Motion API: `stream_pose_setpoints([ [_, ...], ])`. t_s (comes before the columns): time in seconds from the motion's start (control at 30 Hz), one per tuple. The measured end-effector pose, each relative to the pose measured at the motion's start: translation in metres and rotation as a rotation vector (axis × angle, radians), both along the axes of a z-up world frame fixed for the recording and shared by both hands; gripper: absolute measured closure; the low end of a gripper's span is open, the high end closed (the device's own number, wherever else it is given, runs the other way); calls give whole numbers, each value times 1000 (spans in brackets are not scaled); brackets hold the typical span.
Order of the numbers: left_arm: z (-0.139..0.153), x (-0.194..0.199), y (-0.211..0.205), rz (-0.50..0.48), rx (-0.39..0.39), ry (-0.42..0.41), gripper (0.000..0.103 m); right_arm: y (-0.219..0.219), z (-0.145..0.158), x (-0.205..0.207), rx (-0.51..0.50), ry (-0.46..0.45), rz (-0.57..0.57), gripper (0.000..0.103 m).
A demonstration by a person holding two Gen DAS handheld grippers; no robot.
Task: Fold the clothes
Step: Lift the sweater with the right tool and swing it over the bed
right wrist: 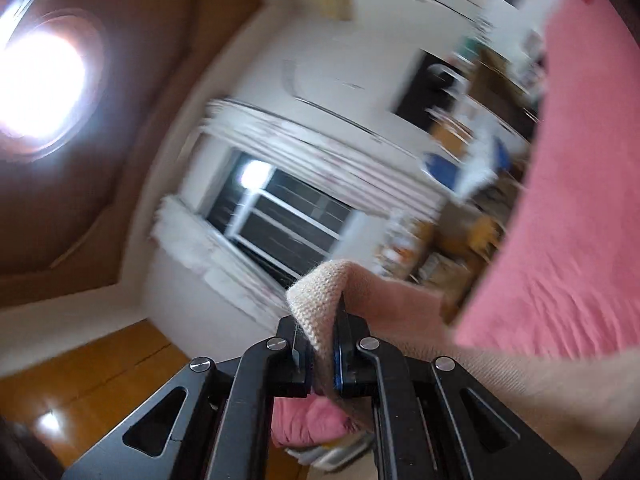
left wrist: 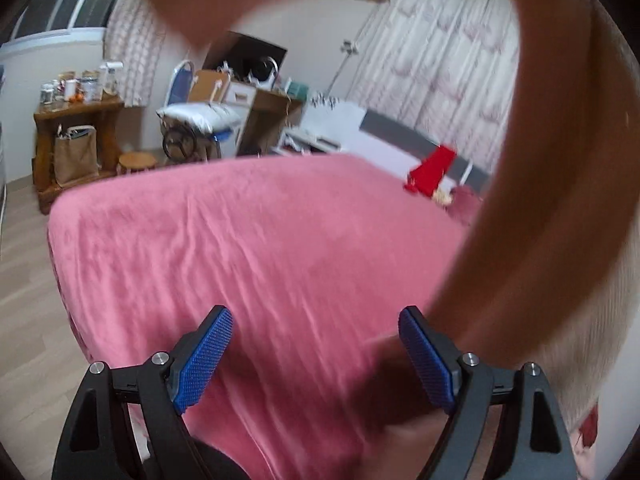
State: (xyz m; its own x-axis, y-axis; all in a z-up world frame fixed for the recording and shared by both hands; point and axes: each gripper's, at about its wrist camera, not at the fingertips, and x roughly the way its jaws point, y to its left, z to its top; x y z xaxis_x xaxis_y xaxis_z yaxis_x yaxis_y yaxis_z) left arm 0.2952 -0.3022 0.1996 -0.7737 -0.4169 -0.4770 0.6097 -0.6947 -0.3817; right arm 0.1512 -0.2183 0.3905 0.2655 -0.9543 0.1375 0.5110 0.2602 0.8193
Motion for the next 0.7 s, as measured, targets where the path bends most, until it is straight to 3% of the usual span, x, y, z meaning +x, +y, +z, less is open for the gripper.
stream_pose_setpoints([
  [0.07, 13, 2, 0, 8, -15, 27, 16, 13, 23, -7, -39, 24, -52, 95],
  [0.17, 17, -4, 7, 0, -22, 53, 16, 57, 18, -35, -40, -2, -178, 95],
  [0.23, 12, -12, 14, -26, -15, 38, 16, 92, -2, -60, -10, -37, -273, 95],
  [0.33, 2, -30, 31, -95, -12, -10, 16, 166, -54, -112, 74, -80, -474, 95],
  [0.43, -9, -49, 53, -154, -32, -64, 16, 271, -95, -148, 188, -110, -743, 95],
  [0.5, -19, -63, 67, -195, -48, -108, 16, 339, -117, -163, 327, -118, -959, 95],
  [0.57, -31, -79, 79, -219, -79, -166, 16, 404, -145, -176, 546, -152, -1160, 87],
  [0.63, -45, -95, 87, -230, -108, -230, 16, 450, -180, -179, 800, -244, -1280, 57],
  [0.67, -52, -102, 90, -237, -111, -260, 16, 466, -197, -173, 875, -284, -1299, 34],
  [0.7, -60, -110, 93, -246, -106, -290, 16, 478, -214, -163, 912, -316, -1294, 30],
])
